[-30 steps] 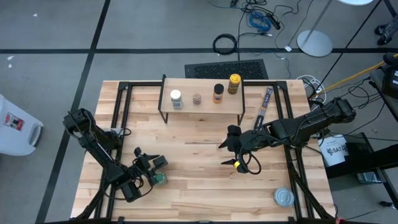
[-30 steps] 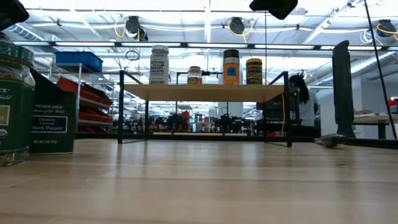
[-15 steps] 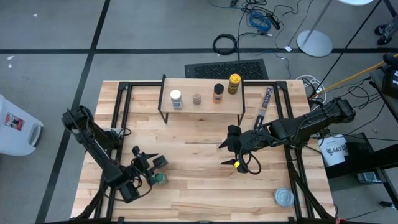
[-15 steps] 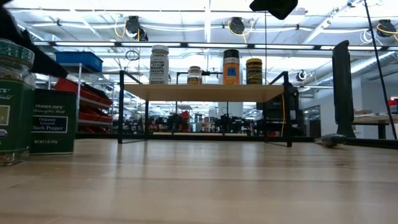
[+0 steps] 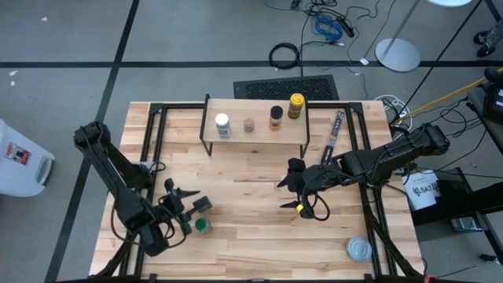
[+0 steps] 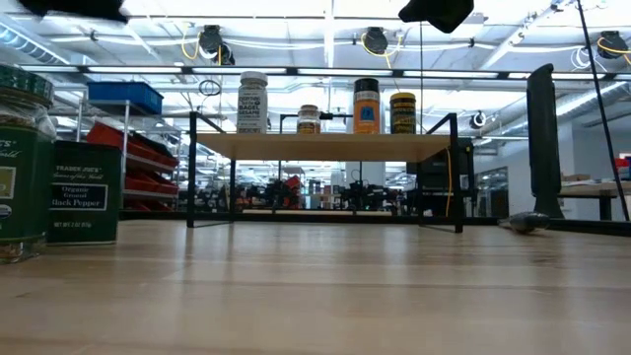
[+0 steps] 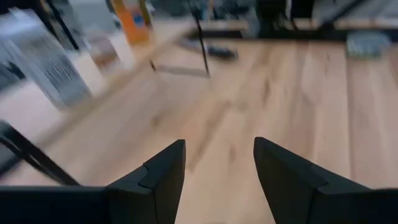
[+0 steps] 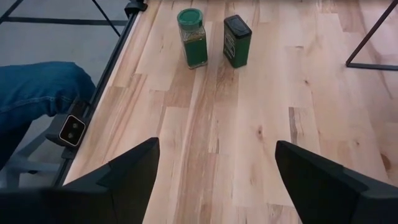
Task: Shelf spices
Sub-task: Remove the black seasoning bottle from the shelf and put it beside the rectangular black seasoning bottle
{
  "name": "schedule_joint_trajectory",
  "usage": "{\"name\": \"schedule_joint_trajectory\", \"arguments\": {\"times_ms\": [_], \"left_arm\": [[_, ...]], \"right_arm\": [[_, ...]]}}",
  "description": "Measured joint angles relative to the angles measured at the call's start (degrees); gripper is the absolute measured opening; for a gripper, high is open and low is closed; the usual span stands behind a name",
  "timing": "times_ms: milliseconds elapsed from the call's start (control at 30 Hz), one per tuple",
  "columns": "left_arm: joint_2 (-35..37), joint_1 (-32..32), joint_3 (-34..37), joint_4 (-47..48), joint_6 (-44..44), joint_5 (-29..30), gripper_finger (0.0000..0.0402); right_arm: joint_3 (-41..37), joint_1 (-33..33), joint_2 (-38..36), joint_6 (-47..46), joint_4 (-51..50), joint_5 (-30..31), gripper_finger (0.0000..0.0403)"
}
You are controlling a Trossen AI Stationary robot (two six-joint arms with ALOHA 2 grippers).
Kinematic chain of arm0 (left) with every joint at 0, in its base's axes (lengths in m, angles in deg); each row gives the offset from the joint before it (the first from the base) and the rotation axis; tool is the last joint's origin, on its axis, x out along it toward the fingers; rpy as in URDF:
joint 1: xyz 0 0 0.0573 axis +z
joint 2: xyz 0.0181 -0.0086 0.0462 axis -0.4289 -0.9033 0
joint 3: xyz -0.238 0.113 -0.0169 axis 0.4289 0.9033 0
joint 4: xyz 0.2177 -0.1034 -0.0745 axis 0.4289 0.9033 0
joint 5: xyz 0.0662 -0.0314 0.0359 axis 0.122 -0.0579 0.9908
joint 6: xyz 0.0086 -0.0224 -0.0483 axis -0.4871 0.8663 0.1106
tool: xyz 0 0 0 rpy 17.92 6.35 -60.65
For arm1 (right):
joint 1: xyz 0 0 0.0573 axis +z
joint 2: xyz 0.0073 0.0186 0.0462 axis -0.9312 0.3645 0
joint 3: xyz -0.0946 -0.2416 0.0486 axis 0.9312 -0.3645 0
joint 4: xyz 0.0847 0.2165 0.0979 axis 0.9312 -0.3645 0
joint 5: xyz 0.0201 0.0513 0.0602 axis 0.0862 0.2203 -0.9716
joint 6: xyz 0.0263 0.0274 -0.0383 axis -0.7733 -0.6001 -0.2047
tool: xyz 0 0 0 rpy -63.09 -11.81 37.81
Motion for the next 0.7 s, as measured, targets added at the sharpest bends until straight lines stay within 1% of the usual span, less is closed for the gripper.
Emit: {"name": "schedule_joint_trajectory", "arguments": {"times_ms": [100, 300, 367, 433, 500, 533, 567, 700], "left_arm": [[2.2, 3.4, -3.3, -0.1, -6.2, 2.5, 0.0199], [5.1, 13.2, -9.7, -4.8, -24.1, 2.5, 0.0199], [5.4, 16.5, -10.6, -9.7, -33.1, 3.3, 0.0199], [5.3, 19.2, -10.7, -15.8, -43.1, 6.3, 0.0199], [5.3, 21.5, -10.7, -19.8, -52.4, 7.4, 0.0199], [5.1, 22.5, -10.7, -20.8, -54.5, 7.1, 0.0199], [4.9, 23.3, -10.7, -21.5, -54.7, 6.3, 0.0199], [3.2, 25.8, -10.7, -21.7, -47.1, -1.3, 0.0199]], "right_arm": [[0.0, 0.0, 0.0, 0.6, 0.0, 0.2, 0.0309], [0.0, -0.1, 0.0, 2.4, 0.0, 0.5, 0.0309], [0.0, -0.2, 0.0, 2.6, -0.1, 2.0, 0.0309], [0.0, -0.3, 0.0, 2.7, -0.4, 3.3, 0.0309], [0.0, -0.5, 0.0, 3.1, -0.7, 4.5, 0.0309], [0.0, -0.6, 0.0, 3.1, -0.8, 5.3, 0.0309], [0.0, -0.7, 0.0, 3.1, -0.9, 6.3, 0.0309], [0.0, -1.4, 0.0, 3.6, -1.5, 13.3, 0.0309]]}}
